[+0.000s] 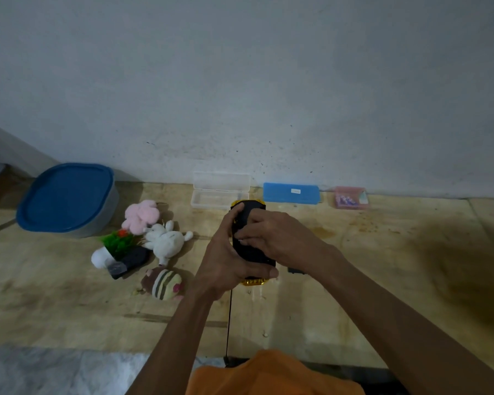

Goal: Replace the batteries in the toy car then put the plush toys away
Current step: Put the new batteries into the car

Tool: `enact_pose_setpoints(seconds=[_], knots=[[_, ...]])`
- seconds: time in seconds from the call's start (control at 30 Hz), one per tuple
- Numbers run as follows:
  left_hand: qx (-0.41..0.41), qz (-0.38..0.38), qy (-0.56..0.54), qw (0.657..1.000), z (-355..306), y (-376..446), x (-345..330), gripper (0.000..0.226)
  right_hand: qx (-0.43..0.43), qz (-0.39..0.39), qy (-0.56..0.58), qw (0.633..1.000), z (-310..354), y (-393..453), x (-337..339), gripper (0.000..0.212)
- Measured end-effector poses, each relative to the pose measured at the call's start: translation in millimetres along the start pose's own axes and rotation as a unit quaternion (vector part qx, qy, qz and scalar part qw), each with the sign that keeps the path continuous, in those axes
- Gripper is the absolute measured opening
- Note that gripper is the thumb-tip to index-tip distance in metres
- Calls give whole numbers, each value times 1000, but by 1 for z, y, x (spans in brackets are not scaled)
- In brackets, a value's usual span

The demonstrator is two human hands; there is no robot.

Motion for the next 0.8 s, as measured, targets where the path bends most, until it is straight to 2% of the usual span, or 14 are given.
enact_pose_setpoints(seconds=[0.2, 0.23, 0.3, 0.33, 0.37, 0.4, 0.43, 0.5, 0.53, 0.57, 0.6, 0.67, 0.8], knots=[[6, -2, -4, 1000, 3, 0, -1, 130, -22, 35, 5, 999, -8, -1, -5, 24], [7, 2, -5, 1000, 3, -1, -2, 129, -31, 18, 35, 999, -8, -2, -2, 22], [5, 5, -2, 1000, 5, -2, -2, 126, -115, -90, 139, 979, -20, -7, 15, 18], [8, 1, 0, 1000, 6, -2, 0, 124, -191, -154, 193, 950, -35, -14, 23, 19], [13, -5, 0, 1000, 7, -4, 2, 124, -278, -189, 258, 906, -52, -24, 24, 22], [18, -10, -2, 1000, 9, -4, 4, 124, -362, -191, 348, 843, -68, -34, 16, 23], [23, -13, -3, 1000, 11, -6, 6, 125, -428, -178, 449, 764, -77, -43, 5, 21], [30, -16, -2, 999, 16, -8, 9, 125, -484, -179, 604, 608, -78, -56, -12, 20], [33, -15, -4, 999, 18, -9, 9, 125, -489, -191, 644, 556, -76, -60, -17, 20], [35, -12, -7, 999, 19, -10, 9, 125, -483, -199, 669, 528, -73, -63, -19, 23], [37, -10, -8, 999, 20, -10, 9, 126, -471, -203, 682, 521, -69, -63, -20, 29], [39, -10, -10, 999, 23, -10, 8, 128, -437, -213, 688, 538, -62, -63, -19, 37], [25, -14, -18, 999, 18, -10, 9, 125, -386, -229, 691, 566, -47, -57, -17, 28]])
Point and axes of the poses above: each hand's wrist, its own y-axis towards the middle knuckle, its own x-axis out of the back of the hand, z = x × y, the point moved 8 cm from there along y, towards the middle knuckle, and after that the axes turned 5 degrees about y, right-handed, at the moved point
